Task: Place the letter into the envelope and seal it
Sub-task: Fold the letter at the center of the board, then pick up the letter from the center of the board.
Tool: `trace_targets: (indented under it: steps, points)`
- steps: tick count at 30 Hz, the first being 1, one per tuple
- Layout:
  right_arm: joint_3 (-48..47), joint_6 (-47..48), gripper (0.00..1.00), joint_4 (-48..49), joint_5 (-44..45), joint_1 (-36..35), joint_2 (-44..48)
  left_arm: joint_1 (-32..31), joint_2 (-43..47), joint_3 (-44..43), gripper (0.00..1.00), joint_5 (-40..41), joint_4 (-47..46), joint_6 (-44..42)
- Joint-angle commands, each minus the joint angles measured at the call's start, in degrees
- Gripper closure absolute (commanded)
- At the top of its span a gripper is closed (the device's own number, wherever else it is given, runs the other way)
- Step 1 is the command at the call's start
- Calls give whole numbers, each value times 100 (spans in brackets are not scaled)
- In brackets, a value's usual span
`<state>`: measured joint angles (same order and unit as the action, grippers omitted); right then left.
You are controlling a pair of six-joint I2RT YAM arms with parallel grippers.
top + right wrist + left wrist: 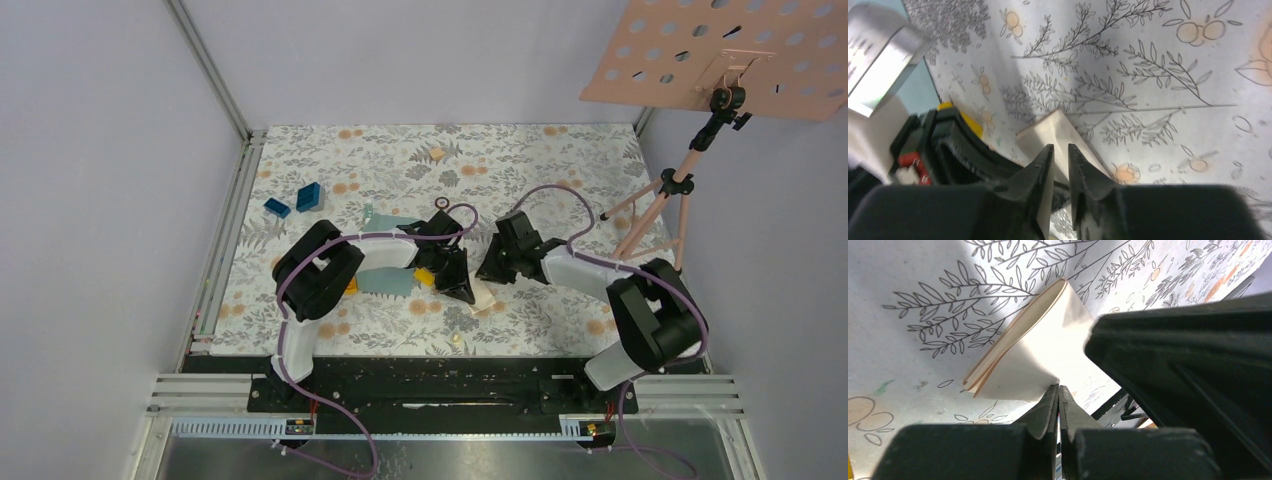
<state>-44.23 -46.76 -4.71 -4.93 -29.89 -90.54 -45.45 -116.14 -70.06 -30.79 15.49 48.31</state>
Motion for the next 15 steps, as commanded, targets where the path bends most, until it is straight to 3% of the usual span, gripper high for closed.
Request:
trace_targets:
  steps: [1, 2, 3, 5, 8, 15]
  points:
    - [183, 326, 58, -371, 202, -14, 762, 30, -166, 57, 100, 359, 288, -390]
    - [256, 386, 44, -433, 97, 19, 815, 30, -169, 44, 100, 325, 317, -471]
    - [324, 409, 37, -474, -69, 70, 835, 28, -188, 14, 100, 294, 367, -560]
    - [455, 406, 32, -519, -452, 173, 790, 28, -234, -74, 100, 286, 515, -723]
    - [669, 407, 32, -453, -693, 201, 647, 61, -265, -109, 100, 272, 601, -848]
    - [1254, 84, 43, 223, -1123, 344, 597, 176, -302, -103, 100, 176, 643, -977]
